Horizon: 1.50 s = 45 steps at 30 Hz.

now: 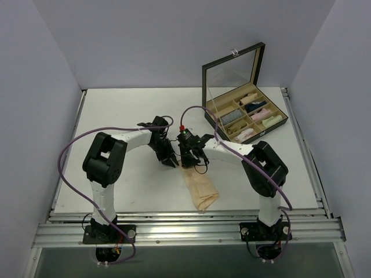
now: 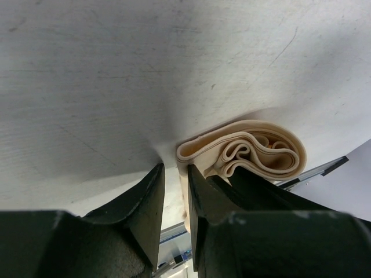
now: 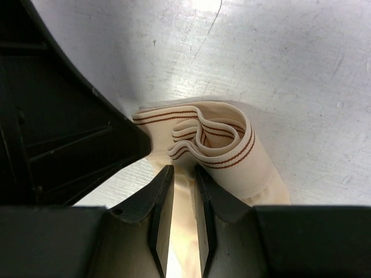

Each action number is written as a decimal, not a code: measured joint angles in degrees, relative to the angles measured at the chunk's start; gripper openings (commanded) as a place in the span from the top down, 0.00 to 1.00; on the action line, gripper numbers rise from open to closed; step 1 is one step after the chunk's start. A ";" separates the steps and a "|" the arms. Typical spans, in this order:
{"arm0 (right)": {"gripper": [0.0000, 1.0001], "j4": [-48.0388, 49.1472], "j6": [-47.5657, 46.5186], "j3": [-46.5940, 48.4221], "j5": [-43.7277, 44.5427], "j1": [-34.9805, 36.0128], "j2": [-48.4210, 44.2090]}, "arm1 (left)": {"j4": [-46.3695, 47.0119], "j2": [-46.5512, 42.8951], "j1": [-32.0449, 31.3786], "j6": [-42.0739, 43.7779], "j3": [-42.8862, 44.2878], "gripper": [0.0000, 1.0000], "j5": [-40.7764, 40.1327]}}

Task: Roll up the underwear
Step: Fold the underwear

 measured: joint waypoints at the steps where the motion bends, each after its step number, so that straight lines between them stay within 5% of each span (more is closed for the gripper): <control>1: 0.85 -0.15 0.00 0.33 0.42 0.00 0.24 | 0.37 -0.28 0.22 -0.07 -0.57 0.69 0.26; 14: 0.89 -1.11 0.07 1.22 4.70 0.44 0.92 | 12.00 -0.52 1.40 -3.72 -6.25 0.71 8.63; 22: 0.90 -1.09 0.02 1.44 6.71 0.87 1.29 | 16.31 -0.44 1.46 -4.85 -7.82 0.84 9.84; 25: 0.96 -1.18 -0.04 1.75 7.67 0.98 1.55 | 17.05 -0.28 1.66 -5.14 -7.89 0.98 9.94; 28: 1.00 -1.22 -0.20 1.75 8.48 1.11 1.60 | 17.57 -0.24 1.73 -5.18 -7.89 0.98 9.97; 40: 1.00 -1.84 -1.33 2.32 9.38 1.11 1.64 | 19.17 -0.09 1.70 -5.20 -8.00 0.98 10.01; 45: 0.87 -2.80 -1.44 3.76 9.86 1.14 2.73 | 20.15 -0.09 1.73 -5.40 -8.28 0.98 10.14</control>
